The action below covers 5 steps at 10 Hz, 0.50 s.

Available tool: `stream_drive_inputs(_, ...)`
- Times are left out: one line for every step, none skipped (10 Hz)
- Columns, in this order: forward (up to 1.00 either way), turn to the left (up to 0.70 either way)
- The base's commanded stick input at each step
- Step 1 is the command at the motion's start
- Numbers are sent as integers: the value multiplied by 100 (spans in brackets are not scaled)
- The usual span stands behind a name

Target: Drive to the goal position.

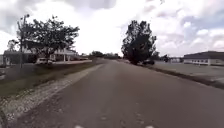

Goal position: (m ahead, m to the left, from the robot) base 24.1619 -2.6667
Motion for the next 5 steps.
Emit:
stream_drive_inputs(70,0)
stream_drive_inputs(70,0)
stream_drive_inputs(70,0)
stream_drive_inputs(70,0)
stream_drive_inputs(70,0)
